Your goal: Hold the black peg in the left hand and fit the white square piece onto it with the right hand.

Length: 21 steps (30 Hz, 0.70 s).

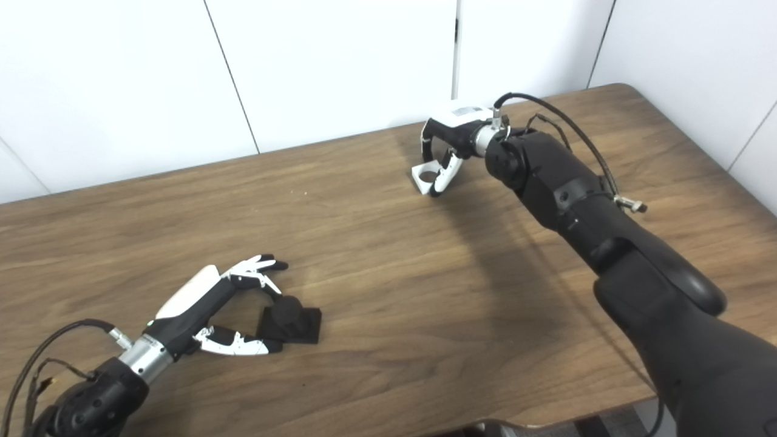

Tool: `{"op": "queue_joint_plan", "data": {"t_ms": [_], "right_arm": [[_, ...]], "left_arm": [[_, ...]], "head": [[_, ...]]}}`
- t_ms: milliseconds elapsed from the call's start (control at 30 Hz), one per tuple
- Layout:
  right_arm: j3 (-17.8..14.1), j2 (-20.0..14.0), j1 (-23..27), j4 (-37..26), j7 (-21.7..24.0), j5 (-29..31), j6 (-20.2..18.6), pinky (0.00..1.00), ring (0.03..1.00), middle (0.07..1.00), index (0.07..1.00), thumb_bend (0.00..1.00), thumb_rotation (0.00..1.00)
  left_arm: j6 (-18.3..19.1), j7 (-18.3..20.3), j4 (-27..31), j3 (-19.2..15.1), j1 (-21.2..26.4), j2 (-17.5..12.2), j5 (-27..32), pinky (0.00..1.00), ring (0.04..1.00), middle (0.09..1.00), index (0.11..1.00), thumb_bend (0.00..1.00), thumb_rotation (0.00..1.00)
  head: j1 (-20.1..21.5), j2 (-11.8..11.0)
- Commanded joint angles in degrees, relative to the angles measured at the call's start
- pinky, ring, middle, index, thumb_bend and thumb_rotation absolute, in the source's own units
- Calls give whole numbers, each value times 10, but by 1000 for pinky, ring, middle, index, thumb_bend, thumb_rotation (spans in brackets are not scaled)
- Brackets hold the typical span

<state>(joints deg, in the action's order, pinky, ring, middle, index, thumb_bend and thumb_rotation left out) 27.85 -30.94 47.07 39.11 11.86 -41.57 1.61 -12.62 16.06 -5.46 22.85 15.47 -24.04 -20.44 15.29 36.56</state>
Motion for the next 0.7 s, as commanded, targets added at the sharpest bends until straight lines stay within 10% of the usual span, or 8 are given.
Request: {"op": "queue_joint_plan", "data": {"t_ms": [0, 667], "right_arm": [[-5, -17, -12, -20, 3, -5, -2, 889, 869, 798, 486, 508, 142], [-65, -53, -61, -237, 65, 23, 11, 872, 884, 814, 485, 509, 141]], "left_arm": [[12, 36, -14, 15, -17, -27, -36, 966, 968, 893, 492, 517, 82], [11, 38, -22, 15, -11, -26, -30, 968, 969, 891, 491, 519, 77]], "head": [[-1, 0], [-9, 5]]}}
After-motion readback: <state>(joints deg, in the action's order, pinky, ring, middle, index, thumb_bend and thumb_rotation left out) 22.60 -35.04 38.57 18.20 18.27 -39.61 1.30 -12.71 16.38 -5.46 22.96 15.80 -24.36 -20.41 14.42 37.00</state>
